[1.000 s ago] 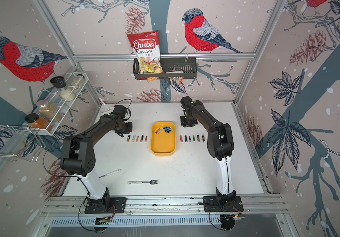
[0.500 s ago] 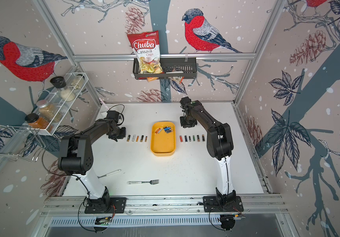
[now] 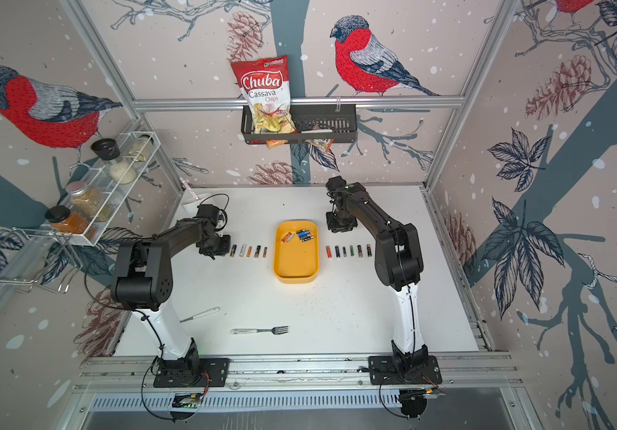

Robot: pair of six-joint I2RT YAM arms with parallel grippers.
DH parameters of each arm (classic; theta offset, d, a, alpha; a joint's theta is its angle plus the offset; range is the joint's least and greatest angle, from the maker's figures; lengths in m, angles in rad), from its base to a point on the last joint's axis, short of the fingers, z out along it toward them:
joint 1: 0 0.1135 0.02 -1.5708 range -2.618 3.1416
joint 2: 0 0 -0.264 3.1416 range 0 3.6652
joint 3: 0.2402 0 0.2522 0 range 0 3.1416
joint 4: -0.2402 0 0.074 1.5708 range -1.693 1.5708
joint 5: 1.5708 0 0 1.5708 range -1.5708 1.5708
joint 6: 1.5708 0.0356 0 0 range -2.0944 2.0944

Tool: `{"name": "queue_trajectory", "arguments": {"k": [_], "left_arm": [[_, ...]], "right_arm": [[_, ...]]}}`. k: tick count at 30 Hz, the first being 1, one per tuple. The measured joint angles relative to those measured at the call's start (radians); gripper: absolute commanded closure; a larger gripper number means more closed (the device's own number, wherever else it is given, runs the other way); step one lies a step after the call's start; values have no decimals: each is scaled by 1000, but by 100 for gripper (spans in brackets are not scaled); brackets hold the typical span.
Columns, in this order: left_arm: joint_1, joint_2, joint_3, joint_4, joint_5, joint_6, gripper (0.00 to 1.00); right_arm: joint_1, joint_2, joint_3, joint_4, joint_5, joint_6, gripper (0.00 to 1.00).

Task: Take the batteries out of the storage box
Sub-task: Place the battery at the center of the board.

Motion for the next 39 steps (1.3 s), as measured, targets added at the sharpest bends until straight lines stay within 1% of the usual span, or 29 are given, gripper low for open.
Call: {"name": "queue_trajectory", "arguments": {"k": [11,20,39], "left_arm": [[0,24,8,10,-4,13,82],[0,27,3,25,0,19,74],[0,25,7,20,0,19,69]], "right_arm": [[0,1,-5,-2,0,0,67],[0,1,-8,-3,1,0,67],[1,1,-18,-2,1,1,67]]}}
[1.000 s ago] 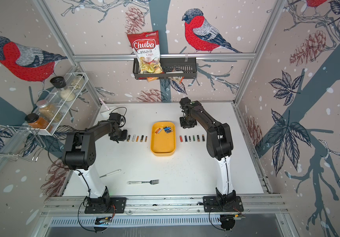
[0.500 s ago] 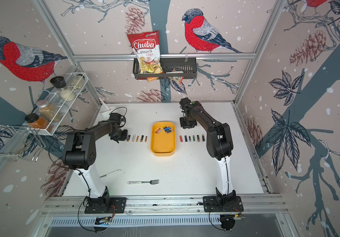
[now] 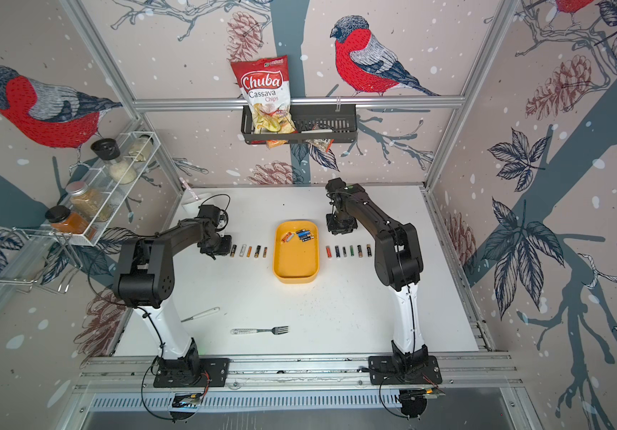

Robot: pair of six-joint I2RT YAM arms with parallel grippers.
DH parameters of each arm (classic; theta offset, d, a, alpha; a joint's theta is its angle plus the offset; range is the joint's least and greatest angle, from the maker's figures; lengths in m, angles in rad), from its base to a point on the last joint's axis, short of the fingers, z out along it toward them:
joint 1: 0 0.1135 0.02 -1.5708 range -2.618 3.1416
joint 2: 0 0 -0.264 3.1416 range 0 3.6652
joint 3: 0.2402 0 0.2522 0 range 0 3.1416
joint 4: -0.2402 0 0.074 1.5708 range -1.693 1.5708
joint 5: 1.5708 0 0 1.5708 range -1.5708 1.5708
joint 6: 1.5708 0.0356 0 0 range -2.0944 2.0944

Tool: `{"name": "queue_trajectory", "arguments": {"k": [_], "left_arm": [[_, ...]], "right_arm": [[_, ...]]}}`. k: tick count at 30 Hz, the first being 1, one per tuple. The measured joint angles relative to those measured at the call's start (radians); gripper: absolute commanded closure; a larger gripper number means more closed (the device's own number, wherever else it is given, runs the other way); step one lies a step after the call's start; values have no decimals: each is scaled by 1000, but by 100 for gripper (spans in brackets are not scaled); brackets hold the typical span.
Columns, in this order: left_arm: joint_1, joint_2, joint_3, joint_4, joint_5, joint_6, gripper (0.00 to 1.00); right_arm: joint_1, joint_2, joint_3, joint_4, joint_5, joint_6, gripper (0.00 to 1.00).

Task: Take the batteries out of the storage box
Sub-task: Place the battery at the center of the board.

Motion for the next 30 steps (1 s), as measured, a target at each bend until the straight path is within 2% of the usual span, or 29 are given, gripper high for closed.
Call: {"name": "queue_trajectory", "arguments": {"k": [16,30], "left_arm": [[0,-50,47,-44,-6,-1,67],[-5,-124,105,-89,4,-27,65]], "right_arm": [[33,-1,76,-14,19,21,67],[172,126,318,-90,41,22,66]]}}
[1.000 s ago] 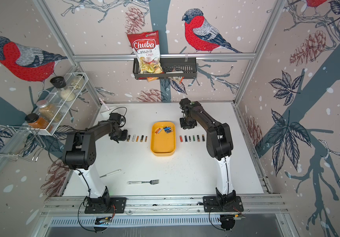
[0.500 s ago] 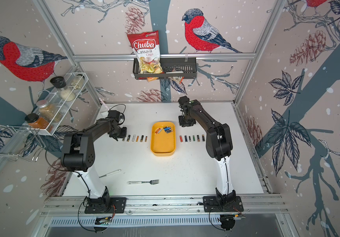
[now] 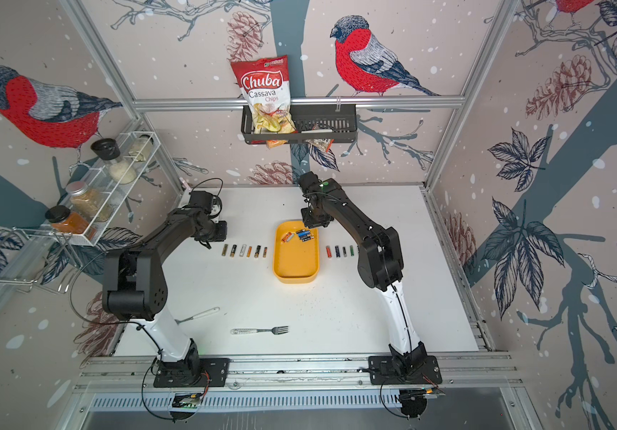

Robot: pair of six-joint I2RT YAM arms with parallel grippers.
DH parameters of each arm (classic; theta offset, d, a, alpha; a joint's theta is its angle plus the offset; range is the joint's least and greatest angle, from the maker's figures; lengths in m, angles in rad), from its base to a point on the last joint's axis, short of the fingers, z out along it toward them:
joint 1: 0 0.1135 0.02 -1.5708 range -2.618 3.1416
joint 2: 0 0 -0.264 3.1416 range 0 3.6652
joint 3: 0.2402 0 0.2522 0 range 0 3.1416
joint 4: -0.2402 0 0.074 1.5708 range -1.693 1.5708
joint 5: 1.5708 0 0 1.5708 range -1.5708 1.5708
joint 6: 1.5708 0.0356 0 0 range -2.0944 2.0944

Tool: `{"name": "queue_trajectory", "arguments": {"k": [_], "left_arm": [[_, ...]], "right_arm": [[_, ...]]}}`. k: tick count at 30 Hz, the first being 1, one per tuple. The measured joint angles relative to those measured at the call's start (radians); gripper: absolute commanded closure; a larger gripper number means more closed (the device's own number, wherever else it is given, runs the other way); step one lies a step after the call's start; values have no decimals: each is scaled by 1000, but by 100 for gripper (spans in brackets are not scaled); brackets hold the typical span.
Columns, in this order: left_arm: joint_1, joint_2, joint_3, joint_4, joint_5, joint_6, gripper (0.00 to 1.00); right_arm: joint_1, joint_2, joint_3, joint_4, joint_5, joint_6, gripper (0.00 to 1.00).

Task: Take the batteries out of the storage box
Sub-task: Place the battery at the center of the board, then adjust the battery in the storage box.

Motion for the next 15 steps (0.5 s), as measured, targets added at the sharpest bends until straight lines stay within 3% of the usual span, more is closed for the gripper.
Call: {"name": "queue_trajectory", "arguments": {"k": [7,15], "left_arm": [[-31,-4,3,-16,1,-11,65],[-85,-3,-2,-16,4,-35,65]], "right_arm": [[29,63,33,-19,6,-6,65],[30,124,56,-22,9,-31,54]]}}
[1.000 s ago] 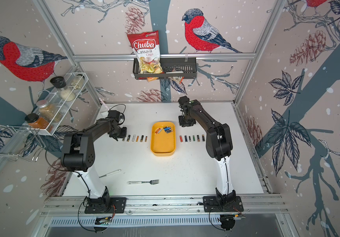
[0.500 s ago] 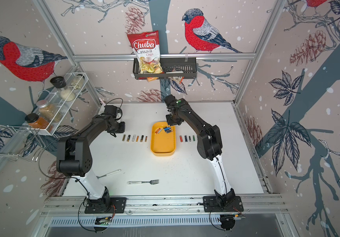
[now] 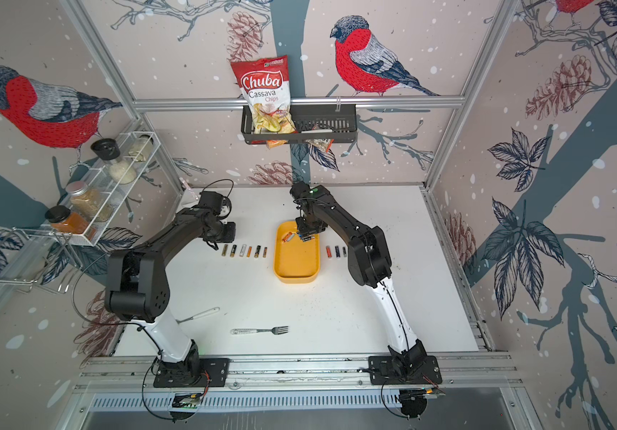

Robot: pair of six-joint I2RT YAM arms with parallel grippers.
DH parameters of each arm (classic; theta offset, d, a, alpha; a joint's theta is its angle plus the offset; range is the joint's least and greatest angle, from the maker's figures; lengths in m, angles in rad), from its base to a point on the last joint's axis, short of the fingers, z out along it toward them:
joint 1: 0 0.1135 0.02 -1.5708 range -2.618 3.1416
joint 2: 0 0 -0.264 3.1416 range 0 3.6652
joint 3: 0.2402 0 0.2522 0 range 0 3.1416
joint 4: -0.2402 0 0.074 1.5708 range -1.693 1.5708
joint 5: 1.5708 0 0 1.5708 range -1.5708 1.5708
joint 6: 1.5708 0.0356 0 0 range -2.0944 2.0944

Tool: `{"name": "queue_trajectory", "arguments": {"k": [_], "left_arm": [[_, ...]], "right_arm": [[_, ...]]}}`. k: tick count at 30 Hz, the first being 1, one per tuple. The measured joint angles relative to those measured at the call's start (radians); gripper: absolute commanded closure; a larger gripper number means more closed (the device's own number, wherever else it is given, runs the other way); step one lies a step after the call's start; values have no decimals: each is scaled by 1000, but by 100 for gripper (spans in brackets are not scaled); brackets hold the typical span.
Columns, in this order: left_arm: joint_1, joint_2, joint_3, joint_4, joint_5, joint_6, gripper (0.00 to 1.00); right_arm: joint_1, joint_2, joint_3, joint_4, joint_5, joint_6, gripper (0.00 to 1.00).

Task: Take the batteries out of the storage box
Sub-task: Adjust the battery in the storage box.

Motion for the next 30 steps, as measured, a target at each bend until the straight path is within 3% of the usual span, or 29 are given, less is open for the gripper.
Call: {"name": "queue_trajectory", "arguments": {"k": [9,30], "left_arm": [[-27,6,5,0,2,-16,65],[-34,-1,26,-22,-8,-17,65]], "right_arm": [[-9,43,10,0,1,-18,48],[3,89,25,2,-11,-46,46]]}}
